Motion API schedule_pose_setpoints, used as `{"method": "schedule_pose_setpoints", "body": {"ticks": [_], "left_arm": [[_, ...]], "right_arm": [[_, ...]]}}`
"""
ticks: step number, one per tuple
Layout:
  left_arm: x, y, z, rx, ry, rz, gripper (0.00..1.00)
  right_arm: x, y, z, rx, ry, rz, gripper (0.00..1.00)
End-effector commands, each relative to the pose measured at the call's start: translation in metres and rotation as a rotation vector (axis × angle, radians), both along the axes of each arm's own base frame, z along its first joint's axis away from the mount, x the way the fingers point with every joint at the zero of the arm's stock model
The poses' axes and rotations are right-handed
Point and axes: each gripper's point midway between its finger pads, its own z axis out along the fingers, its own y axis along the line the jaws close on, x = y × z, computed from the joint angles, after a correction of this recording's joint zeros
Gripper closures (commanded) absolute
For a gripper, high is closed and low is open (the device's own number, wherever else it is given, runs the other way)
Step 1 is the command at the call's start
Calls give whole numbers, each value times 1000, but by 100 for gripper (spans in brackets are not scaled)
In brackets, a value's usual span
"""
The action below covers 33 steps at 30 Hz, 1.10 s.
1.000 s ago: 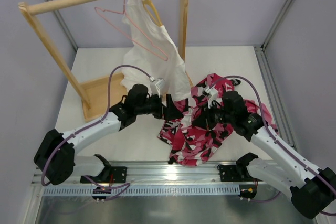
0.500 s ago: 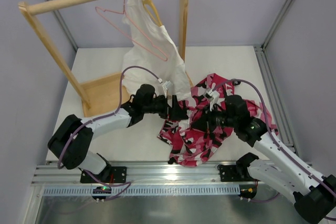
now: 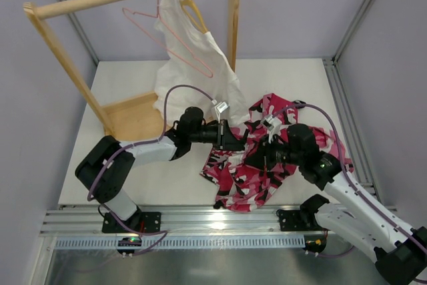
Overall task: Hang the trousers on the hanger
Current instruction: Fold the trousers
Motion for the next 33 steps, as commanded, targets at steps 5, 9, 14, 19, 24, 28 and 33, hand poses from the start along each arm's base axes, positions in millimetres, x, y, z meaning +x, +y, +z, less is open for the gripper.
{"method": "schedule_pose_setpoints", "body": {"ticks": [5,9,14,19,24,28,33], "left_arm": [[-6,0,44,-40,-64,-4,100],[2,21,34,116,-93,104,100],[9,68,35,327,-162,271,100],[21,120,47,487,-204,502,100],[25,185,73,655,-241,741,100],[28,218,93,761,-290,839,100],[31,238,105,838,-308,906,100]], "right_arm": [[19,-13,38,24,-18,-201,54],[38,-41,56,33,7,-473,38],[67,-117,38,-185,39,-942,32],[85,-154,11,-306,141,-1132,32],[85,-189,-24,-304,327,-1317,32],[86,-214,-42,-410,352,-1415,33],[114,-209,-46,-501,204,-1210,32]]}}
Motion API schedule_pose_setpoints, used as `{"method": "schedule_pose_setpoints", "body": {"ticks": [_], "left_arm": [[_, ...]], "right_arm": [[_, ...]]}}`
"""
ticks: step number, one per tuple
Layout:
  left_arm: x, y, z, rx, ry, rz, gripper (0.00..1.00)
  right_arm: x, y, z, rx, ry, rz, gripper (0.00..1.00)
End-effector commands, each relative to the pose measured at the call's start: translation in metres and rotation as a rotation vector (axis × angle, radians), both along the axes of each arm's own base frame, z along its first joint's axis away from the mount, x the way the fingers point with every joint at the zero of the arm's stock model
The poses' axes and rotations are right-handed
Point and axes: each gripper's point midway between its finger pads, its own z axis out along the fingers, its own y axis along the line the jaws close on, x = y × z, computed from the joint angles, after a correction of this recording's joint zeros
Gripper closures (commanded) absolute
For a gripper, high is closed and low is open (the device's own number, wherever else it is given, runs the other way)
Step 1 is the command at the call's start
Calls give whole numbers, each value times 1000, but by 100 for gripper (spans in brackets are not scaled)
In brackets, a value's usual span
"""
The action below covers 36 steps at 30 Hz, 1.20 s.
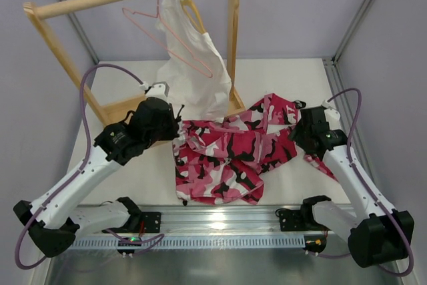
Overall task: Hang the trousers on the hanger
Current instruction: Fold the trousers
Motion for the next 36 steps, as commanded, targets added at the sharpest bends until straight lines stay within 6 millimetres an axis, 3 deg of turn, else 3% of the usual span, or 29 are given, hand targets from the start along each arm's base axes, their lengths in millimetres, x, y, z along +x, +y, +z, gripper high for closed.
{"method": "schedule_pose_setpoints", "body": {"ticks": [1,6,7,11,13,16,18,20,24,25,27,28,29,31,32,33,34,35,36], "left_arm": [[2,40,10,139,-28,122,100],[2,67,21,207,-62,226,100],[1,77,27,231,-72,258,100],[2,82,29,257,-77,268,100],[4,83,23,278,-62,269,100],[4,78,8,278,-30,249,100],[1,73,-1,260,-9,226,100],[-1,71,-12,256,9,219,100],[-2,67,-23,250,33,201,100],[-1,66,-23,244,33,200,100],[-1,62,-23,229,33,187,100],[-1,58,-23,215,37,177,100],[-1,57,-23,204,38,174,100],[-3,52,-23,185,43,158,100],[-4,51,-24,178,46,153,100],[-4,51,-25,171,47,152,100],[-5,51,-26,171,50,153,100],[-5,51,-26,168,50,154,100],[-6,50,-26,161,51,151,100]], "right_arm": [[30,-5,11,-93,-93,121,32],[48,-18,12,-127,-109,97,33],[48,-28,-5,-138,-47,49,32],[39,-45,-41,-169,70,-25,33],[26,-66,-64,-160,147,-111,35],[5,-93,-79,-103,197,-238,37],[-2,-101,-74,-94,186,-281,37],[3,-93,-51,-62,98,-236,36],[42,-40,10,118,-204,61,34],[57,-32,29,138,-269,116,33],[76,-24,40,144,-316,194,31],[93,-20,56,144,-376,248,30],[106,-11,42,170,-331,330,28],[131,-4,53,198,-341,391,28],[139,-2,48,226,-312,383,28],[150,-1,23,252,-220,322,29],[160,-1,32,239,-190,296,29],[167,1,29,210,-160,276,29],[175,15,15,179,-111,268,29]]}}
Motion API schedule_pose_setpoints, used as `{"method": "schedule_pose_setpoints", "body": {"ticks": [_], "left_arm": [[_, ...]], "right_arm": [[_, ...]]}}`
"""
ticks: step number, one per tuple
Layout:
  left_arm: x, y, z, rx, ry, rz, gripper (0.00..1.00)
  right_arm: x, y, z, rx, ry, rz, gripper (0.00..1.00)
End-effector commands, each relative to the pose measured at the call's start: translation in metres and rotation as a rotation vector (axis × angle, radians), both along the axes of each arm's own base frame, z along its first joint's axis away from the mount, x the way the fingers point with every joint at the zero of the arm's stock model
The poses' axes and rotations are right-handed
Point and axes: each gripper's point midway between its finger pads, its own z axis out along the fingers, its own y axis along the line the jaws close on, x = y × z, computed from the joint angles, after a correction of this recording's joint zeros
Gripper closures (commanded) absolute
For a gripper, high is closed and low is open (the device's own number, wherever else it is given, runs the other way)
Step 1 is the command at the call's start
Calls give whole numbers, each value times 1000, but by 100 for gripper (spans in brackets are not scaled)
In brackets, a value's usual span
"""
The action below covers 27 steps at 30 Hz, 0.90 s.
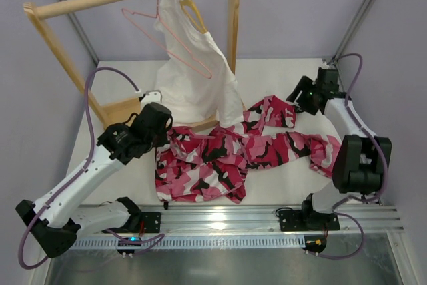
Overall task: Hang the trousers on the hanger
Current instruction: Fold the trousers
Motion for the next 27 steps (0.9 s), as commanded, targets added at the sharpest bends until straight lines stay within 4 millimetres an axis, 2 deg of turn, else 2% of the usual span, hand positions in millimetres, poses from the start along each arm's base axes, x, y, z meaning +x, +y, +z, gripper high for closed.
{"method": "schedule_pose_setpoints", "body": {"ticks": [1,2,4,6,7,8,9,10,11,16,21,24,25,27], "left_arm": [[2,-6,8,-70,-38,1,100],[1,-7,9,-79,-41,-2,100],[0,-13,7,-105,-35,-19,100],[-1,-18,6,-130,-27,-36,100],[0,-22,5,-145,-29,-42,100],[0,-23,5,-153,-29,-49,100],[-2,-29,5,-173,-19,-75,100],[-3,-32,5,-184,-21,-90,100],[-1,-35,5,-194,-28,-99,100],[-2,-32,10,-198,-48,-95,100],[-1,-32,11,-200,-56,-96,100],[0,-34,8,-200,-50,-99,100],[0,-35,7,-199,-48,-100,100],[0,-32,5,-187,-46,-86,100]], "right_arm": [[35,29,18,-48,0,7,29],[41,46,16,-49,-2,30,29],[57,54,7,-82,33,-20,28],[66,50,-3,-113,88,-66,29],[72,46,-20,-150,146,-97,29],[74,44,-26,-169,164,-108,29],[79,50,-40,-166,183,-90,29],[83,52,-39,-164,166,-86,29],[84,64,-49,-145,178,-52,29],[92,69,-66,-156,203,-64,30],[102,82,-84,-104,202,-22,33],[106,80,-86,-120,204,-28,48],[110,80,-83,-126,194,-31,65],[117,73,-74,-164,170,-31,83]]}}
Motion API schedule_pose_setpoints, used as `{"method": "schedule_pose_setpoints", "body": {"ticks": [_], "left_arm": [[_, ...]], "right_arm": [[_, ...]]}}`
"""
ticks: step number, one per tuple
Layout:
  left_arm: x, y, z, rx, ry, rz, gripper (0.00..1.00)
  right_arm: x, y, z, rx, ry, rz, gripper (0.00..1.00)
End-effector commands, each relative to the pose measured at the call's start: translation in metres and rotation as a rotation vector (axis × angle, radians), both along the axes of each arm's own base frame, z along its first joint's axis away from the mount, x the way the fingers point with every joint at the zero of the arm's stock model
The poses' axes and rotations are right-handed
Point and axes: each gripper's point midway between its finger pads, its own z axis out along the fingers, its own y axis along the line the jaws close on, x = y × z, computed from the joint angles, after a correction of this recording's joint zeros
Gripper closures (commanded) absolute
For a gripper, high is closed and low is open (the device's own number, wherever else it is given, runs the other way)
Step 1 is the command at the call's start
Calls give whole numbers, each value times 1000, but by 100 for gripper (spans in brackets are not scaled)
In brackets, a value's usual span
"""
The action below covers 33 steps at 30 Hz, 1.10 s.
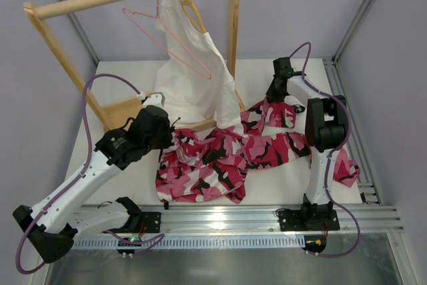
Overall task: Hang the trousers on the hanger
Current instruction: Fold the trousers
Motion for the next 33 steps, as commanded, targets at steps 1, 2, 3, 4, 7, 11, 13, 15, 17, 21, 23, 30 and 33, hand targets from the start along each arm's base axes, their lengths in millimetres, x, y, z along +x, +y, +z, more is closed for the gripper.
{"method": "schedule_pose_setpoints", "body": {"ticks": [1,2,3,4,7,11,13,15,17,21,23,30,33], "left_arm": [[7,-2,7,-20,-38,9,100],[7,-1,6,-15,-36,13,100],[8,2,6,-8,-39,27,100],[8,3,7,-6,-40,33,100],[7,6,8,1,-36,51,100],[6,9,9,-4,-40,64,100],[5,11,7,5,-34,72,100],[3,15,0,30,-20,79,100],[3,20,-3,48,-20,95,100],[1,25,-11,71,-11,100,100],[0,25,-14,82,-4,93,100],[-1,26,-18,90,5,91,100],[-2,23,-17,67,5,87,100]], "right_arm": [[33,-4,40,-45,-117,8,96],[38,-6,51,-56,-141,18,96],[45,-8,65,-62,-171,28,96],[54,-11,98,-78,-238,49,96],[59,-23,159,-95,-359,53,96],[18,-44,244,-158,-512,20,96],[-15,-55,222,-193,-431,-5,96],[-57,-70,220,-213,-407,-94,96],[-109,-80,152,-225,-263,-143,96],[-191,-70,74,-85,-197,-214,94],[-221,-74,51,-87,-150,-231,65],[-207,-92,110,-172,-204,-255,37],[-168,-88,131,-171,-253,-184,35]]}}
